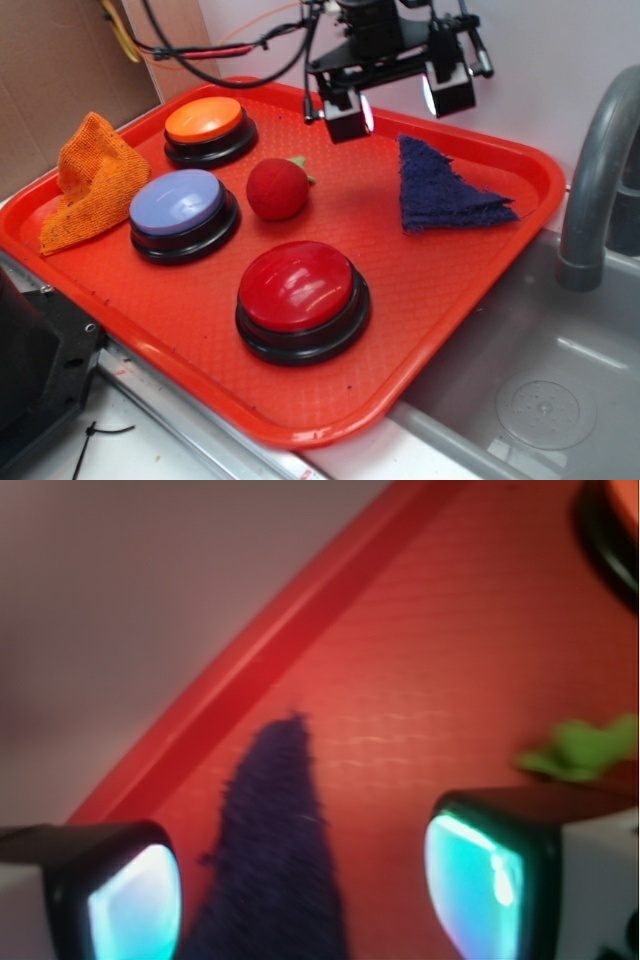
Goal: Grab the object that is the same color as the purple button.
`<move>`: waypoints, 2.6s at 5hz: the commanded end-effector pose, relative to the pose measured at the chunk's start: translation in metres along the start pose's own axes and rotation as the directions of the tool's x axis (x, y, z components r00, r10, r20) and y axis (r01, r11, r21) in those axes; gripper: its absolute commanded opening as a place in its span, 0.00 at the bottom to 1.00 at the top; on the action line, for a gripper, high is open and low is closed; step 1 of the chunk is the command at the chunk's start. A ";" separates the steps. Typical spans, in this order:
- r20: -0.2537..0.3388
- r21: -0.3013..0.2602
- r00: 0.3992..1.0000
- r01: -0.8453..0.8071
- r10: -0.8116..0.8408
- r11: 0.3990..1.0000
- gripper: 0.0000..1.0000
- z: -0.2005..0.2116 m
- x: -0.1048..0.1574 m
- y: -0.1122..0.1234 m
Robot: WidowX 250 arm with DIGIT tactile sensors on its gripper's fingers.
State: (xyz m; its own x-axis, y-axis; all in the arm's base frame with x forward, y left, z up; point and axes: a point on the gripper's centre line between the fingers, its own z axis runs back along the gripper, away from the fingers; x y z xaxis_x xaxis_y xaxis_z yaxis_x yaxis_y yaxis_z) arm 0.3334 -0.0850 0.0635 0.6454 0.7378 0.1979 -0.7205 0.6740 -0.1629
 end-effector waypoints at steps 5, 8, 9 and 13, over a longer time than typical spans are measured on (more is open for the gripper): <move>-0.068 0.021 0.997 0.029 -0.028 0.999 0.00 -0.022 0.018 -0.003; -0.190 -0.087 0.881 0.425 -0.433 0.901 0.00 0.081 0.034 0.037; -0.172 -0.075 0.849 0.494 -0.500 0.866 0.00 0.120 0.035 0.063; -0.170 -0.177 0.795 0.557 -0.583 0.812 0.00 0.165 0.036 0.117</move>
